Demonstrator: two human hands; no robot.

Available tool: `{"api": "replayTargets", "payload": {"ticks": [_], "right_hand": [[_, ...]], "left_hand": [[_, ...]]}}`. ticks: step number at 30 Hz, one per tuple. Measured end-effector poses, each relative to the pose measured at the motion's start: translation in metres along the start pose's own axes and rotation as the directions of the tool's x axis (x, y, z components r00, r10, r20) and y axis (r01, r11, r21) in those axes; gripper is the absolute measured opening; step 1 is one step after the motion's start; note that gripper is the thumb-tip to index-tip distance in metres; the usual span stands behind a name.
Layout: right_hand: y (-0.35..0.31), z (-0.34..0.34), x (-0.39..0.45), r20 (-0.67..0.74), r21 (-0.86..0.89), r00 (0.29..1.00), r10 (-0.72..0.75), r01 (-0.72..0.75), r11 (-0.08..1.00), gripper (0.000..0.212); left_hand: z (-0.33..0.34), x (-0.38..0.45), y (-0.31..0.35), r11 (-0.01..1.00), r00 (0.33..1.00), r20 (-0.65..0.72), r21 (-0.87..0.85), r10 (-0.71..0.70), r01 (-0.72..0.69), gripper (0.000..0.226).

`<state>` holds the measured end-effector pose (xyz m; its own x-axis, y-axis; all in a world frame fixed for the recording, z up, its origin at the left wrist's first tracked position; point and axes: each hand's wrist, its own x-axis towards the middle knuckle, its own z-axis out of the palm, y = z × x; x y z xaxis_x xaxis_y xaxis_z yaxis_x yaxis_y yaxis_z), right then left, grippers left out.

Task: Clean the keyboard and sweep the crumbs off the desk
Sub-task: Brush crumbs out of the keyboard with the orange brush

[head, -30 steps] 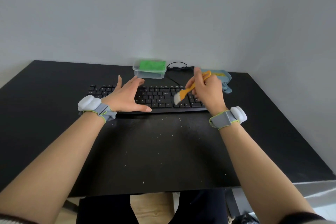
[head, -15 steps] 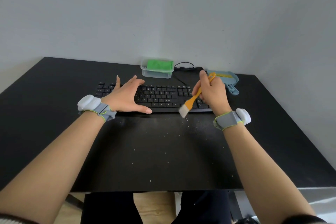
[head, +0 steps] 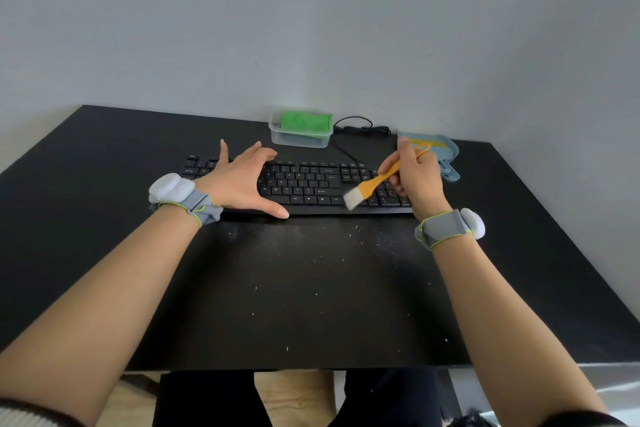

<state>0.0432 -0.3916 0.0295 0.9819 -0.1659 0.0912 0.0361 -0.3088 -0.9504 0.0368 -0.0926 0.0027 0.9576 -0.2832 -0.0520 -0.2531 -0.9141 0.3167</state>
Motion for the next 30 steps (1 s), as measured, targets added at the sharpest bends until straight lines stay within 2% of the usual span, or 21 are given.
{"api": "replayTargets", "payload": {"ticks": [2, 7, 12, 17, 21, 25, 30], "right_hand": [[0.002, 0.0, 0.0, -0.035, 0.01, 0.999, -0.032, 0.032, 0.999, 0.063], [0.006, 0.006, -0.007, 0.037, -0.09, 0.999, -0.004, 0.008, 0.996, 0.065], [0.002, 0.003, -0.008, -0.075, 0.003, 0.997, -0.027, 0.028, 1.0, 0.063], [0.005, 0.006, -0.012, 0.006, -0.078, 1.0, 0.03, -0.029, 0.997, 0.062], [0.005, 0.003, -0.011, -0.073, -0.018, 0.997, 0.022, -0.023, 1.0, 0.062], [0.007, 0.004, -0.016, 0.002, -0.079, 1.0, 0.028, -0.028, 0.996, 0.06], [0.004, 0.0, -0.013, -0.069, -0.021, 0.997, 0.034, -0.036, 0.999, 0.059]], "left_hand": [[-0.001, 0.0, 0.002, 1.0, 1.0, 0.006, 0.006, 0.0, 0.0, 0.125], [-0.002, 0.001, 0.001, 1.0, 1.0, 0.007, 0.012, 0.0, 0.0, 0.125], [-0.002, 0.002, 0.002, 1.0, 1.0, 0.005, 0.011, -0.003, 0.003, 0.124], [-0.002, 0.002, 0.003, 1.0, 1.0, 0.007, 0.017, -0.011, 0.011, 0.123], [-0.003, 0.002, 0.003, 1.0, 1.0, 0.01, 0.016, -0.014, 0.014, 0.123], [-0.003, 0.003, 0.004, 1.0, 1.0, 0.006, 0.015, -0.016, 0.016, 0.122], [-0.002, 0.002, 0.004, 1.0, 1.0, 0.0, 0.012, -0.019, 0.019, 0.121]]}}
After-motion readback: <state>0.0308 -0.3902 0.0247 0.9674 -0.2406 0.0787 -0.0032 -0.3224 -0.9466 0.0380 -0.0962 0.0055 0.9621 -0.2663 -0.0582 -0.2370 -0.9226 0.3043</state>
